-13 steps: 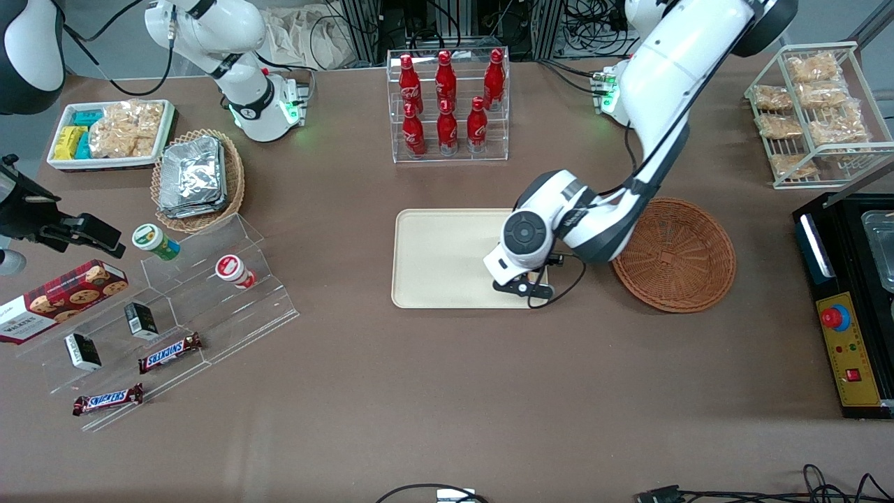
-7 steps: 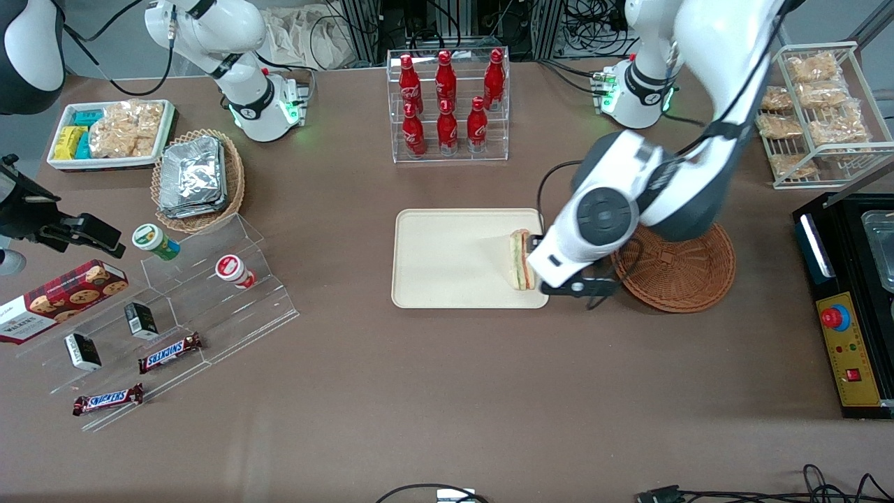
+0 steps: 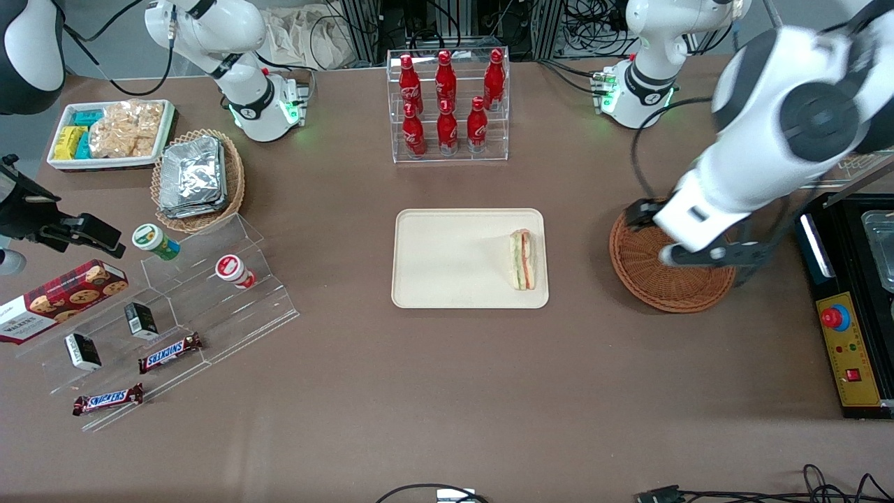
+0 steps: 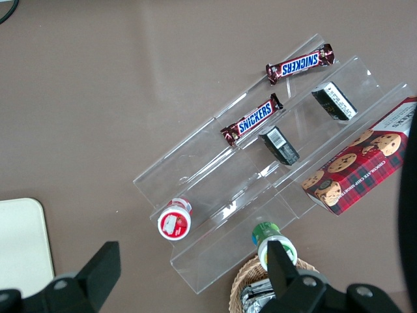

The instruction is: Place sandwich from basket to tray

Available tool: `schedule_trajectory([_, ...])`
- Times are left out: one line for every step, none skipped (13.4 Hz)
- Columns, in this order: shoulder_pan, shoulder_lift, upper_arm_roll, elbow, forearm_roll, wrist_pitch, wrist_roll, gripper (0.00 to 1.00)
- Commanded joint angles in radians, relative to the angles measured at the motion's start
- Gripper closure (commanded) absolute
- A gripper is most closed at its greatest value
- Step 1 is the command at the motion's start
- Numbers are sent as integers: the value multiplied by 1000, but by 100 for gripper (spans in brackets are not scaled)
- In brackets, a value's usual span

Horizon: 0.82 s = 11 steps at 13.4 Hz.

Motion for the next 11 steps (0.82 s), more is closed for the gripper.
schedule_trajectory([107,-153,-7,-120,-23,-4,140,0])
schedule_trajectory([133,-196,-5,-155,-23,-4,175,0])
schedule_trajectory([132,-231,24,-177,-21,-6,218,0])
schedule_trajectory([97,-257,100,-191,-21,-6,251,0])
schedule_trajectory([29,-271,184,-192,-21,-9,265,0])
schedule_trajectory([-35,-276,271,-182,-23,-20,266,0])
schedule_trajectory([-99,-271,332,-150,-14,-42,260,0])
schedule_trajectory([-135,-261,367,-116,-8,-59,254,0])
schedule_trajectory([-137,-253,367,-94,-5,-69,246,0])
schedule_trajectory([-137,-250,367,-85,-8,-67,239,0])
schedule_trajectory([-134,-239,367,-73,-12,-67,239,0])
